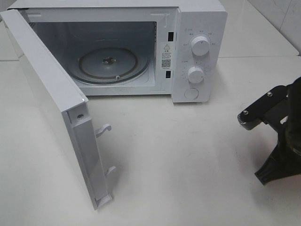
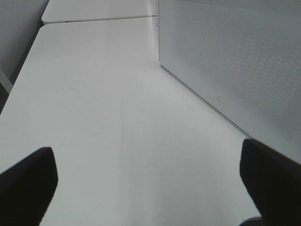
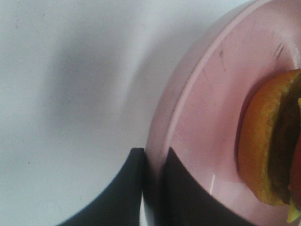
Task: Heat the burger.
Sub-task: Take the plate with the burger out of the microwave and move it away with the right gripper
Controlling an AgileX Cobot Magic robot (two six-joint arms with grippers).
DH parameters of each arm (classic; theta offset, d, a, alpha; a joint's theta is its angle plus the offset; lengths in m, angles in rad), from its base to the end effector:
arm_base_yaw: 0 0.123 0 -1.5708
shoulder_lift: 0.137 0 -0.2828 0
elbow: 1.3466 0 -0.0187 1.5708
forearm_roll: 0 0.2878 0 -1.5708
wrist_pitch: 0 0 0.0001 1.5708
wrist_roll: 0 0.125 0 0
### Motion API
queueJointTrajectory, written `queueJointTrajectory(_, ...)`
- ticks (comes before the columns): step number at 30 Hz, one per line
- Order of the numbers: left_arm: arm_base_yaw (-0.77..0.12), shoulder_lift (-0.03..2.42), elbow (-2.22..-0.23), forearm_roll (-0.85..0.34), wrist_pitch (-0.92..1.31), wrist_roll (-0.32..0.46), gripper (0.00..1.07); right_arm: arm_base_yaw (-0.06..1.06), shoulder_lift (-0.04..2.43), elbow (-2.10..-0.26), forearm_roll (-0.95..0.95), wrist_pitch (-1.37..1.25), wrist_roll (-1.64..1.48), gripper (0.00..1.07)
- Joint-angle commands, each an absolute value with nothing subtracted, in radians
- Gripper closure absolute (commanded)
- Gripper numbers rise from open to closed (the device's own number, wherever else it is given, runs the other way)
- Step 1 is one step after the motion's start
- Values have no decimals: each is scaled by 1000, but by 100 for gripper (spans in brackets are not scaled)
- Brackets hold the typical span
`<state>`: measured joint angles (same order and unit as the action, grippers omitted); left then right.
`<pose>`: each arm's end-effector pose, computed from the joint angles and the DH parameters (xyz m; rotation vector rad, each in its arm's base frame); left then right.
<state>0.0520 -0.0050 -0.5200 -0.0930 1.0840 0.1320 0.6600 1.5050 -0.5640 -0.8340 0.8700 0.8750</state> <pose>0.0559 -0.0074 0.2844 0.0885 2.0372 0.0041 0.2234 0.0837 0.0975 -0.5303 2.6913 -0.7362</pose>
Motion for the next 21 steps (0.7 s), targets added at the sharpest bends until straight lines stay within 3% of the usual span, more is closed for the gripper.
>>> queueJointTrajectory(1,54,-22,-517,-95,1071,129,9,656,1580,-582,-891,906,1003,106)
queueJointTrajectory(9,54,-22,-517,-95,1071,129,9,656,1762,-614,-906,883,1161,103)
queueJointTrajectory(21,54,-22,-517,-95,1071,129,9,656,1846,-650,-913,876,1239,94)
